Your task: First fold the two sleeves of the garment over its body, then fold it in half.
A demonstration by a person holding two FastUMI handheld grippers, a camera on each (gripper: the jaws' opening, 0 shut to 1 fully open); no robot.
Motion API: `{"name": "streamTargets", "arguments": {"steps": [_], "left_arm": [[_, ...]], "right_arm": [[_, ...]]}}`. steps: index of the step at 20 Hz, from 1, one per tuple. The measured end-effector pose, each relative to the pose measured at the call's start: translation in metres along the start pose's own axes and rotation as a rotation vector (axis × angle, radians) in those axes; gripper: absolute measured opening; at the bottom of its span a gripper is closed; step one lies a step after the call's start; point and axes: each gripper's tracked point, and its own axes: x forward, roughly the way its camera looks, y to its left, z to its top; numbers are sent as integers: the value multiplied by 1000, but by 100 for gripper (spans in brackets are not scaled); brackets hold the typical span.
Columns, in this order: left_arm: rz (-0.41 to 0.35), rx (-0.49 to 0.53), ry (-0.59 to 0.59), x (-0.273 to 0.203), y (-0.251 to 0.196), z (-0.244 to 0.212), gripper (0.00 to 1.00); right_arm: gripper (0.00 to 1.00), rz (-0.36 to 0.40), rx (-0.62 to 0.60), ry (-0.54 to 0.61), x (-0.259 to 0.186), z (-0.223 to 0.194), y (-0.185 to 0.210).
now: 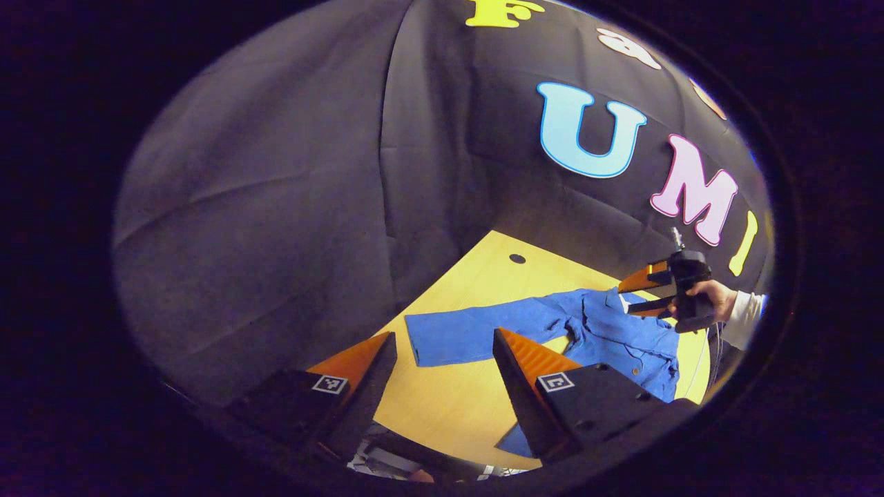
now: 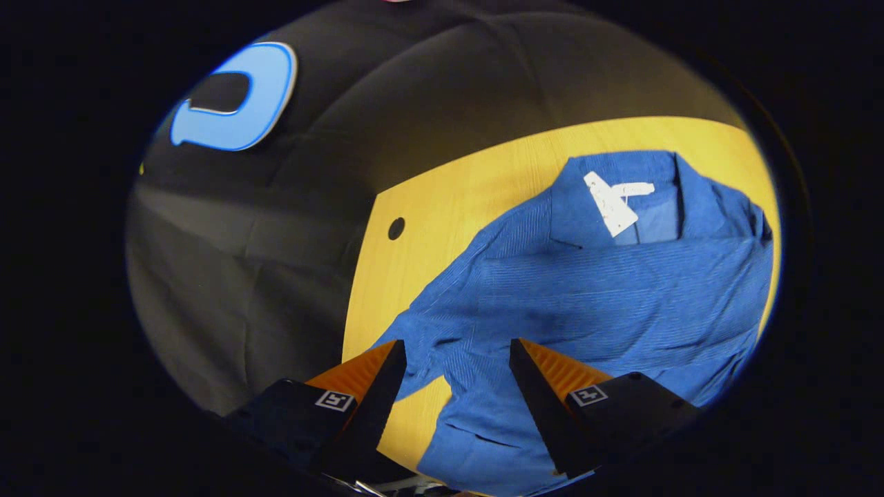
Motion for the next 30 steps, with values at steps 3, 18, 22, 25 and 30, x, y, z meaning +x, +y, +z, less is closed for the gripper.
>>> {"name": "streamTargets", "arguments": {"steps": [3, 18, 22, 25, 30], "left_arm": [[-5, -52, 104, 55, 0, -4, 83], [158, 13, 565, 199, 33, -61, 82], [129, 64, 637, 200, 35, -53, 79], [86, 33, 616, 202, 33, -45, 45], [62, -14, 618, 198, 28, -44, 0]], "right_arm": [[96, 26, -87, -8, -66, -13, -6], [96, -121, 145, -155, -275, -91, -142], [96, -132, 182, -159, -288, -105, -145], [96, -116, 194, -153, -294, -113, -136], [96, -118, 189, -137, -303, -126, -144]]}}
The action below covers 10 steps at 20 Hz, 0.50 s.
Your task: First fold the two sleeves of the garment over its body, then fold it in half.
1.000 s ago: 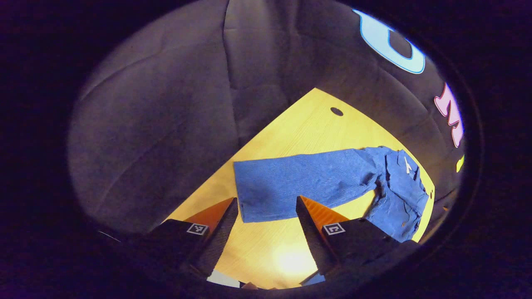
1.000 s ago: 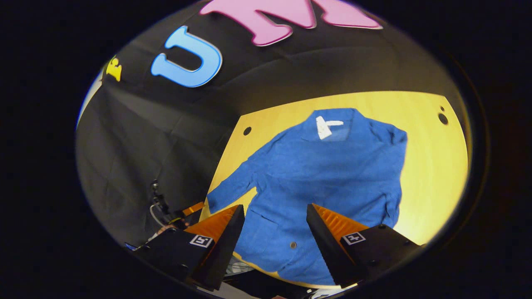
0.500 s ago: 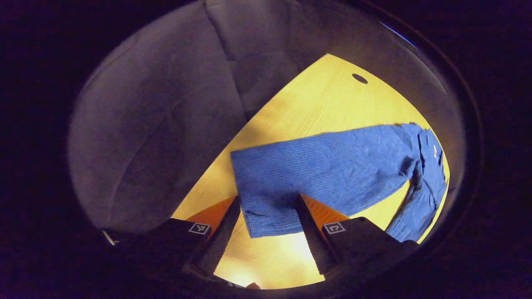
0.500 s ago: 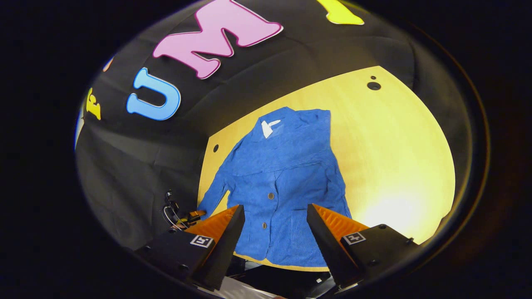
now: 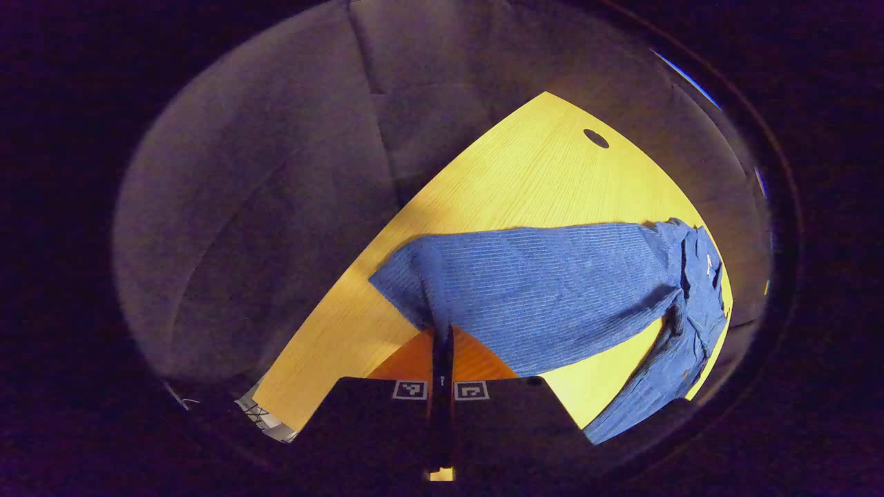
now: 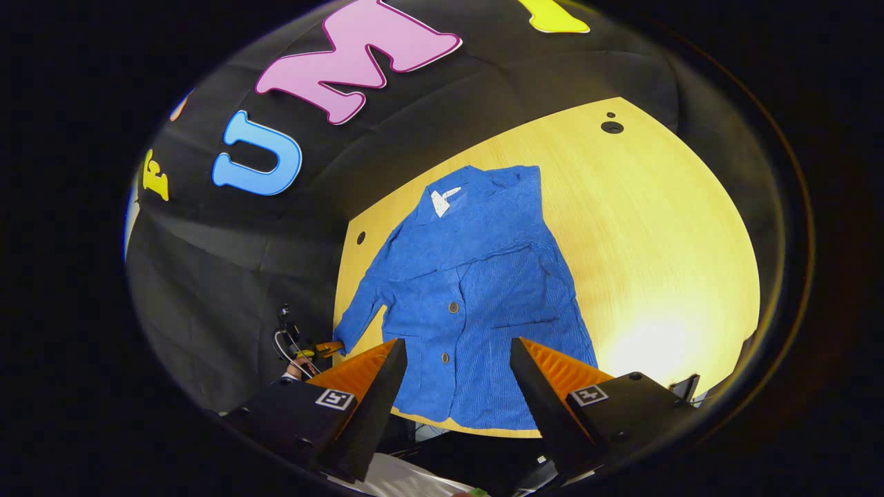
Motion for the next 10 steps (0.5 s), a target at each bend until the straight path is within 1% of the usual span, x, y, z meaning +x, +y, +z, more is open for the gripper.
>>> {"name": "streamTargets", "arguments": {"steps": [2, 4, 6, 7, 10], "left_arm": [[-44, 2, 3, -7, -10, 0, 0], [-110, -4, -51, -22, -30, 13, 0], [-153, 7, -96, -50, -47, 27, 0], [-172, 22, -127, -67, -57, 37, 0], [-208, 110, -220, -106, -114, 59, 0]], "right_arm": [[96, -1, 4, -4, -1, 1, -3], [96, 3, 0, -9, 0, 4, -6], [96, 17, 6, -10, 2, 9, -6], [96, 25, 8, -10, 5, 12, -5], [96, 58, 11, -8, 12, 19, -1]]}}
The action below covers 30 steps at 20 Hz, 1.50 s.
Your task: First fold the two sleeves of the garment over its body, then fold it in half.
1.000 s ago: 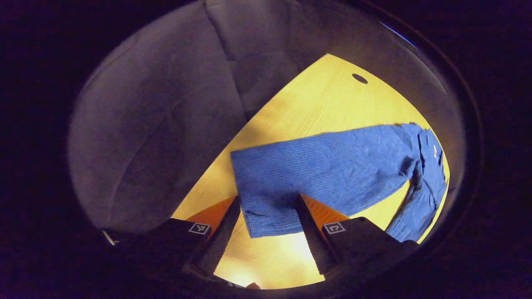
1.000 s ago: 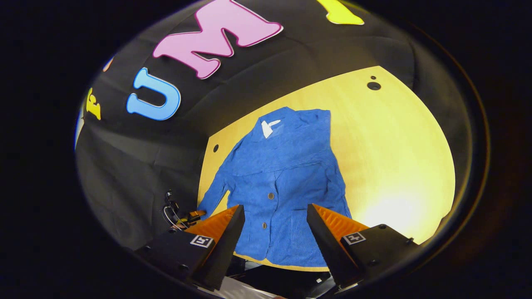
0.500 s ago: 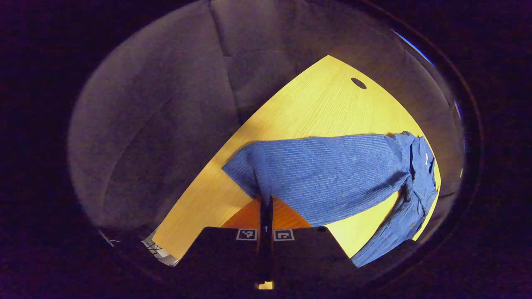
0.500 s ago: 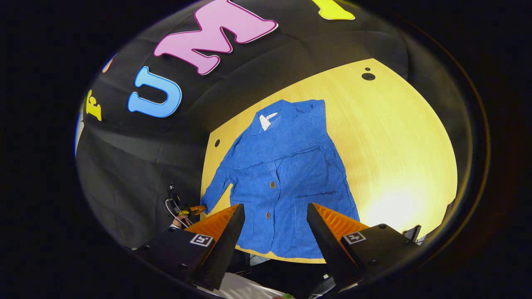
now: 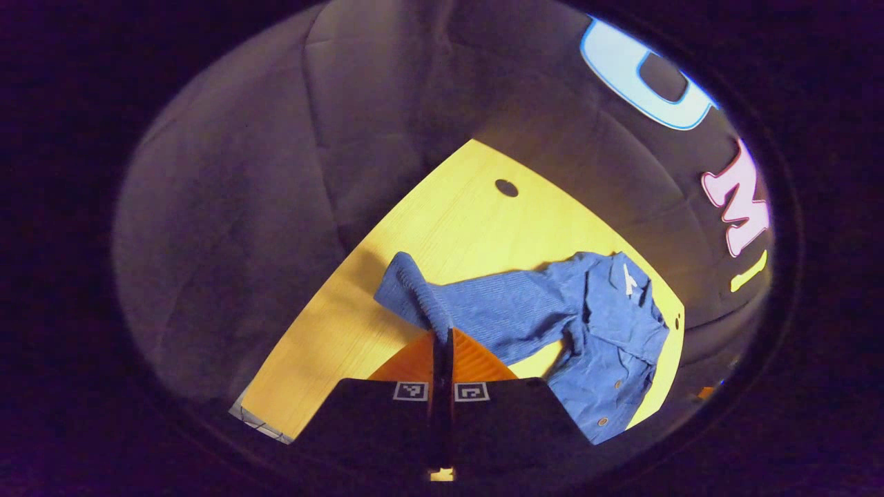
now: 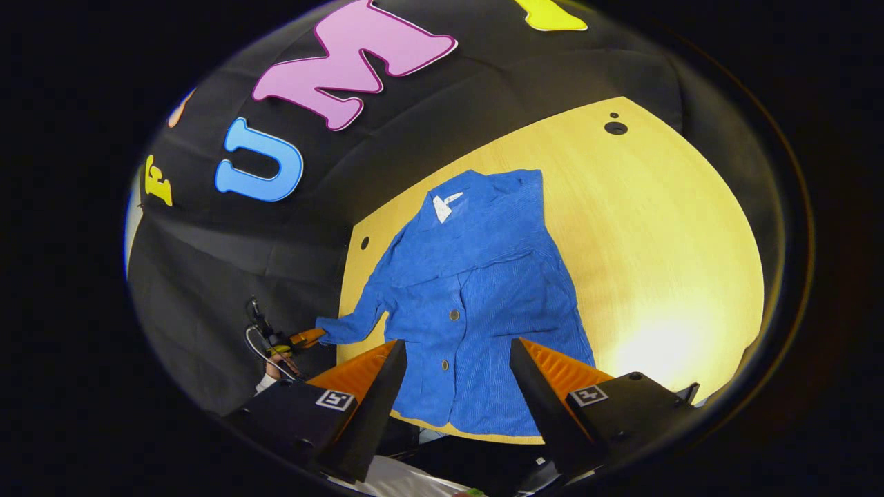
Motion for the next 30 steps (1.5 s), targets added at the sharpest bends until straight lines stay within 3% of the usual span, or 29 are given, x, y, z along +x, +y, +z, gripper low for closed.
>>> {"name": "streamTargets", "arguments": {"steps": [5, 7, 13, 18, 20, 23, 30], "left_arm": [[-130, 155, -124, -50, -119, 42, 0], [-156, 219, -152, -50, -169, 48, 0], [-222, 429, -93, -5, -321, 16, 0], [-267, 593, 33, 65, -420, -37, 0], [-275, 651, 58, 100, -448, -57, 0], [-156, 652, 131, 156, -459, -93, 0], [-166, 668, 176, 178, -523, -136, 0]], "right_arm": [[96, 47, -6, 35, 3, 6, -3], [96, 50, 2, 19, -2, 17, -11], [96, 2, -58, -70, -52, 21, -49], [96, -55, -82, -116, -105, -10, -91], [96, -75, -79, -109, -114, -26, -110], [96, -144, -54, -82, -124, -44, -154], [96, -162, 20, -65, -117, -46, -184]]}}
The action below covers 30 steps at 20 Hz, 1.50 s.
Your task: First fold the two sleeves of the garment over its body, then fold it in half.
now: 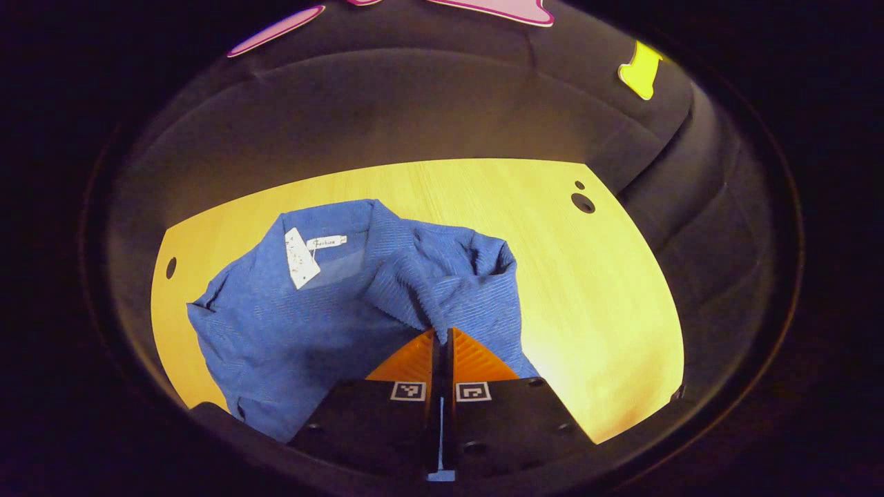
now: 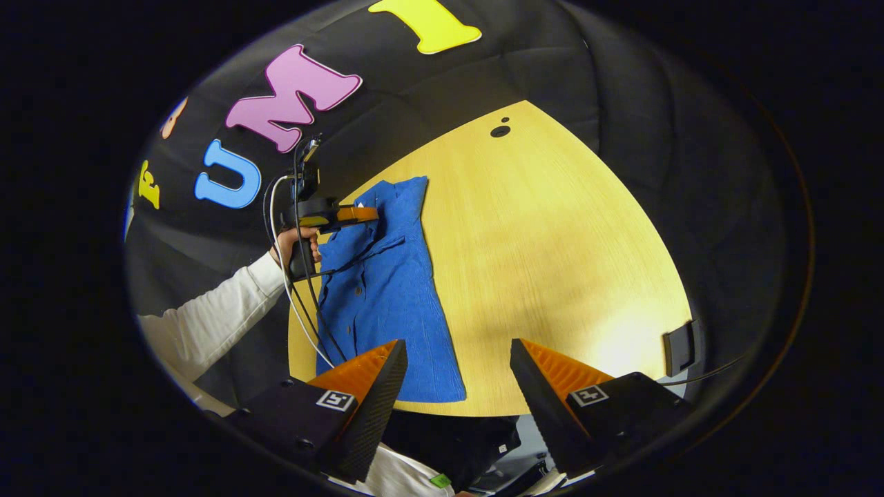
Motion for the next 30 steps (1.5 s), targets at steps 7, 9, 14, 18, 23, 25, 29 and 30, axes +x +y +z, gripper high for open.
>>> {"name": "streamTargets", "arguments": {"steps": [7, 9, 14, 18, 23, 25, 29, 30], "left_arm": [[-221, -57, -7, -27, -59, -7, 83], [-173, -85, -18, -48, -38, -16, 84], [-87, -113, 70, -114, 54, -108, 85], [45, -146, 182, -158, 150, -228, 82], [100, -312, 366, -186, 216, -354, 85], [100, -336, 390, -190, 227, -379, 84], [97, -323, 446, -182, 239, -413, 87], [84, -325, 462, -179, 239, -418, 84]], "right_arm": [[96, 45, -41, 31, 27, 5, 19], [96, 58, -75, 62, 43, 2, 34], [96, 69, -133, 153, 82, -18, 69], [97, -5, -157, 293, 110, -65, 67], [97, -98, -111, 420, 133, -110, 58], [97, -138, -112, 462, 136, -122, 53], [97, -232, -153, 519, 137, -138, 35], [97, -249, -155, 523, 138, -140, 32]]}}
